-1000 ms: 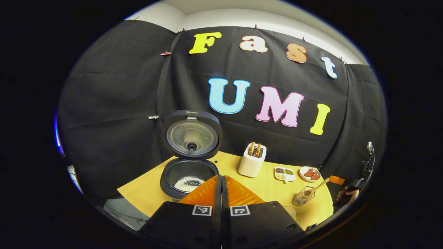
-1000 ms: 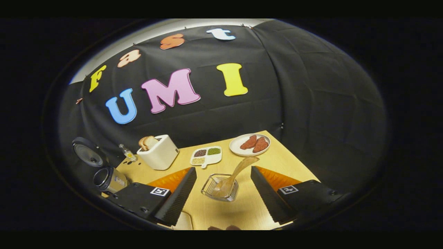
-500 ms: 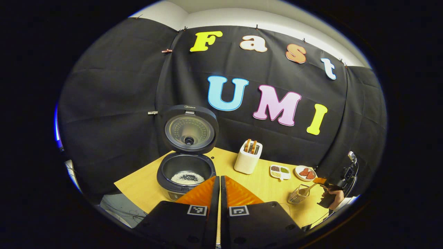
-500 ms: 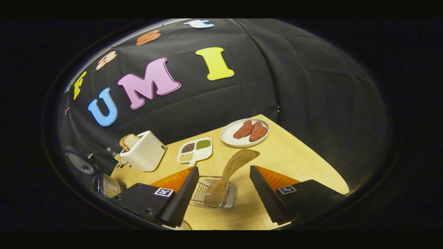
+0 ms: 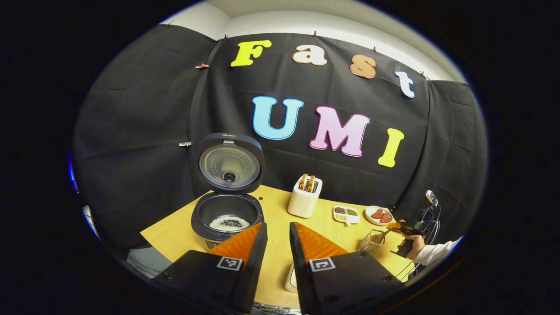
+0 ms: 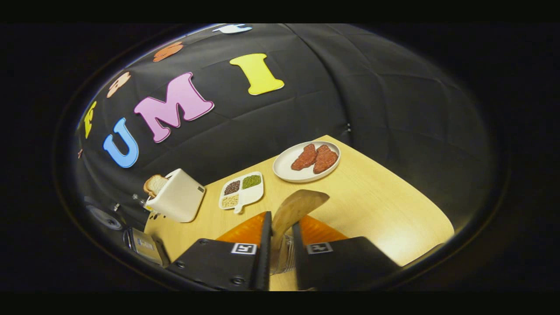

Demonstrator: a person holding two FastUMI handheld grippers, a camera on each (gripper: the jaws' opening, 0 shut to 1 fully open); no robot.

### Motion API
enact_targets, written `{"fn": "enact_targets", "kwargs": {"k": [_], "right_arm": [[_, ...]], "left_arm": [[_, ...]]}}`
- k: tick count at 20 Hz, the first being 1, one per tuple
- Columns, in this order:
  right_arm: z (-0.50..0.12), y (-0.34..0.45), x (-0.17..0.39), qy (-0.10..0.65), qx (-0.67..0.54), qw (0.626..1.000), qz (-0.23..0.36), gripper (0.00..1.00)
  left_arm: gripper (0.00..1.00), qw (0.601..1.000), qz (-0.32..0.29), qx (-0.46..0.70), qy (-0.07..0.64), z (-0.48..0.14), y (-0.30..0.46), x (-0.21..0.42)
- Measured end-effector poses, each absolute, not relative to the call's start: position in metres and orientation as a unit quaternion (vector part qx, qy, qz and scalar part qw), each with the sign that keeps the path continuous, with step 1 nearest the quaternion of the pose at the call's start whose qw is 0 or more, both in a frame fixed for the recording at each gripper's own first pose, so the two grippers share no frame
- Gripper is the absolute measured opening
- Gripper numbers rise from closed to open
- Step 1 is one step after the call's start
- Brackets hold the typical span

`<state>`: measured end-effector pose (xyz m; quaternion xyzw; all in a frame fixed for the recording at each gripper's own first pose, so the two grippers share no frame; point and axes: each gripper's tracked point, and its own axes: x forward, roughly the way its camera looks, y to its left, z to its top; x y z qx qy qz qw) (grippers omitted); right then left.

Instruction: Close the left gripper, press the button to open the rice cooker; take a wooden spoon from the chopstick holder with the right hand, scoop a spoonful of rice and pour it into the rice cooker, then put the wooden spoon back into the chopstick holder.

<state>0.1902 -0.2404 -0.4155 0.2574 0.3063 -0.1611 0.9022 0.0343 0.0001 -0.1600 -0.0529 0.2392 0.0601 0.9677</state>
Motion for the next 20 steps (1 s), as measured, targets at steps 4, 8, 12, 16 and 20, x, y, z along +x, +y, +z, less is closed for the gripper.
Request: {"fn": "enact_targets", "kwargs": {"k": [4,8,12,16,20], "right_arm": [[-0.411,-0.236,0.195,0.304,0.269,0.900,-0.158,0.23],[-0.407,-0.228,0.196,0.305,0.277,0.900,-0.142,0.13],[-0.382,-0.229,0.198,0.288,0.285,0.904,-0.136,0.12],[-0.342,-0.227,0.191,0.266,0.275,0.917,-0.116,0.12],[-0.297,-0.211,0.169,0.254,0.241,0.932,-0.092,0.07]], "left_arm": [[0.50,0.966,0.062,-0.056,0.243,-0.162,-0.002,0.031],[0.43,0.966,0.063,-0.058,0.243,-0.161,-0.002,0.029],[0.43,0.965,0.064,-0.061,0.245,-0.162,-0.002,0.027],[0.51,0.965,0.071,-0.062,0.243,-0.161,0.002,0.025],[0.50,0.972,0.043,-0.063,0.224,-0.156,-0.004,0.029]]}}
